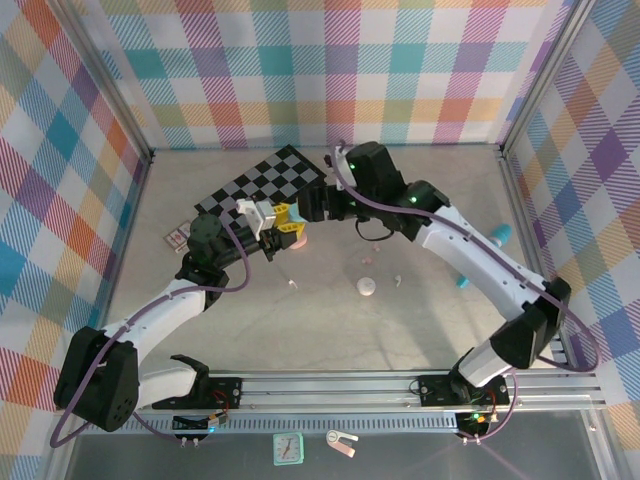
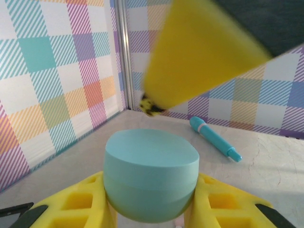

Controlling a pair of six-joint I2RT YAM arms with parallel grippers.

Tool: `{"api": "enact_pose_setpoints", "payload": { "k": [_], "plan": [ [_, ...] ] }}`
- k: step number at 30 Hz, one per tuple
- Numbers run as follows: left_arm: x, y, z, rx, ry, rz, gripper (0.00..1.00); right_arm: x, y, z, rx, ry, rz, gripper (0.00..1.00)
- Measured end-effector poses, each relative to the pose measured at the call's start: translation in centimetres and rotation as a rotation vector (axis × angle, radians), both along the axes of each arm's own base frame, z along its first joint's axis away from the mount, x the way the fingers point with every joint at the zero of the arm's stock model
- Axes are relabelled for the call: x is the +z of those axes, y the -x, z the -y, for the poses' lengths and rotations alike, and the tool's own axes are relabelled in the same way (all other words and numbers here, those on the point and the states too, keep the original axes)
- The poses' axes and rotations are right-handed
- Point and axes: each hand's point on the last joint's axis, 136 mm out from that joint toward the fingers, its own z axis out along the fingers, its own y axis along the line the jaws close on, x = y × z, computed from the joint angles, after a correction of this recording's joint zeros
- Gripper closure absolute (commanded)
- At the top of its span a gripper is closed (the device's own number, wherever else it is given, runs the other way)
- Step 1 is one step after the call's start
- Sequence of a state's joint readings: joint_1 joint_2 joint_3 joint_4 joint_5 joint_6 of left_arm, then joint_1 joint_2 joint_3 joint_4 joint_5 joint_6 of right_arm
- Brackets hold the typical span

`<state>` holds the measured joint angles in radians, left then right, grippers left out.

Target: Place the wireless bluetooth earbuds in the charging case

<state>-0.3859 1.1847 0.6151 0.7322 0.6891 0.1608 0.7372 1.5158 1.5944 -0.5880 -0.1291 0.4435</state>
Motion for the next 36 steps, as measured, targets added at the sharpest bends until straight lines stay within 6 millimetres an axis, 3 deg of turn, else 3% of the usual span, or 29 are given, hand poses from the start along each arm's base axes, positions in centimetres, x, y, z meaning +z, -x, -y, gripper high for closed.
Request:
{"api": "enact_pose_setpoints", "payload": {
  "k": [7,15,21,29,36],
  "plan": [
    [1.7,0.1,-0.1,-0.002,0.055,0.027,0.77,0.3,0.2,2.1,-0.034,-0.317,-0.186,0.22],
    [3.3,0.0,0.5,-0.023,0.108,0.032,0.77,2.2,2.1,-0.6,0.124,-0.587,-0.368,0.28],
    [4.5,0.8,1.5,-0.059,0.12,0.054,0.77,3.3,2.0,-1.8,0.188,-0.688,-0.433,0.32],
    [5.0,1.2,1.9,-0.07,0.128,0.069,0.77,3.3,1.9,-2.1,0.191,-0.744,-0.49,0.63],
    [5.0,1.1,1.9,-0.065,0.128,0.07,0.76,3.3,1.6,-1.9,0.181,-0.762,-0.496,0.76]
  ]
}}
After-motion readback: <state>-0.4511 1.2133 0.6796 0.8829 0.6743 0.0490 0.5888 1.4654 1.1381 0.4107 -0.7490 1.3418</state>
